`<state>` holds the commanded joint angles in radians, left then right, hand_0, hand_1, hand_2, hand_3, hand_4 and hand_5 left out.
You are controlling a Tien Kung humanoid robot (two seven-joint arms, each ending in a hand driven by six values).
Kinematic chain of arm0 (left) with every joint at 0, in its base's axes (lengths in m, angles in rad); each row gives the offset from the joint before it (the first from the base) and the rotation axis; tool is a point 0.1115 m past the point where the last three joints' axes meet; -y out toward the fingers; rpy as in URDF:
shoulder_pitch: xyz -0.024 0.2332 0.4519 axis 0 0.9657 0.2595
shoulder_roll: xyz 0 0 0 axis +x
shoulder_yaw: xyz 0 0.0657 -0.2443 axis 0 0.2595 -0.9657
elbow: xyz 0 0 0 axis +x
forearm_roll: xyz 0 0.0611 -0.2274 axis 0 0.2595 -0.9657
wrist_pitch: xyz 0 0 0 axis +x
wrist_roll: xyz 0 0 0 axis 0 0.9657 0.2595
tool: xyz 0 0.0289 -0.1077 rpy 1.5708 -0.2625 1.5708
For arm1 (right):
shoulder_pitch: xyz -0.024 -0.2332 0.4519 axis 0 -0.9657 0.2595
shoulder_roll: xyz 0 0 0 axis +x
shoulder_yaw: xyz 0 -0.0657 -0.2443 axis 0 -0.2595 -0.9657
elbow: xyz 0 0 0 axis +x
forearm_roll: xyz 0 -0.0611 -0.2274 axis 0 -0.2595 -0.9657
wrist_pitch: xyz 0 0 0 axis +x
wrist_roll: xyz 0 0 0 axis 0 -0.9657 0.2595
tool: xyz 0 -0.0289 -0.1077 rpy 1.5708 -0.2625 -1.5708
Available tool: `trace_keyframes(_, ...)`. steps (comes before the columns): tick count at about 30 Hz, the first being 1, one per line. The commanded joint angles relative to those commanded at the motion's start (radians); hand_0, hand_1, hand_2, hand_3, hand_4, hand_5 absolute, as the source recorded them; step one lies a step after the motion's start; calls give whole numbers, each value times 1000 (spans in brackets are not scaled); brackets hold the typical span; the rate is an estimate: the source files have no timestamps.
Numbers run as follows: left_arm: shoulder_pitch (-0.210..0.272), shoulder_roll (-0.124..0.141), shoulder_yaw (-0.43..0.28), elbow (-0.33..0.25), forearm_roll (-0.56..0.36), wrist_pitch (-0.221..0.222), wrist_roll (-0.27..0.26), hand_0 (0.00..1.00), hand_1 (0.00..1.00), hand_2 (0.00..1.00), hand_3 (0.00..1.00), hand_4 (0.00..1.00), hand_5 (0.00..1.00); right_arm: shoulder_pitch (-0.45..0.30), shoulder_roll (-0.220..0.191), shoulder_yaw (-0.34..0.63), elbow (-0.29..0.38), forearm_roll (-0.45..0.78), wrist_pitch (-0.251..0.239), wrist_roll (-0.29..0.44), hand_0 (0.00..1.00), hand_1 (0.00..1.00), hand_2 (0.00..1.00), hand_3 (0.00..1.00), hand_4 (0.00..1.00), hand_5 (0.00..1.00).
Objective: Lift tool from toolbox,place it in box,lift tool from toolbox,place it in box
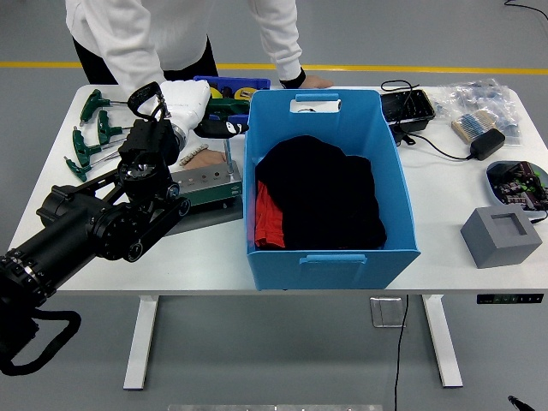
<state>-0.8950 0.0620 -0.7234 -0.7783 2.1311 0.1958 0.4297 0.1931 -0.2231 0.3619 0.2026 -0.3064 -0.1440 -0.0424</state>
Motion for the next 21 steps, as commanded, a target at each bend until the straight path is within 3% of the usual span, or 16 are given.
trace_keyframes(2,0,0,1,1,1,8,-6,69,2,2,67,998,754,0,0,0,0,0,0,0,670,652,731,576,776,720)
trace_keyframes(3,0,1,1,1,1,11,-8,66,2,2,51,895,674,0,0,0,0,0,0,0,670,652,732,576,777,721)
trace_keyframes(8,-1,4,2,-6,5,33,-26,66,2,2,51,895,674,-1,0,0,0,1,0,0,670,652,732,576,777,721)
trace_keyframes(9,-1,4,1,-9,5,37,-29,67,2,2,45,762,607,-1,0,0,0,2,0,0,670,652,731,576,777,722)
trace_keyframes(20,-17,19,9,-55,-10,46,-47,67,2,2,46,724,586,-10,1,8,0,-9,0,-3,671,652,732,577,777,722)
trace_keyframes(21,-22,22,11,-56,-11,39,-52,70,2,2,47,698,542,-11,1,8,0,-9,0,-3,670,652,731,576,777,721)
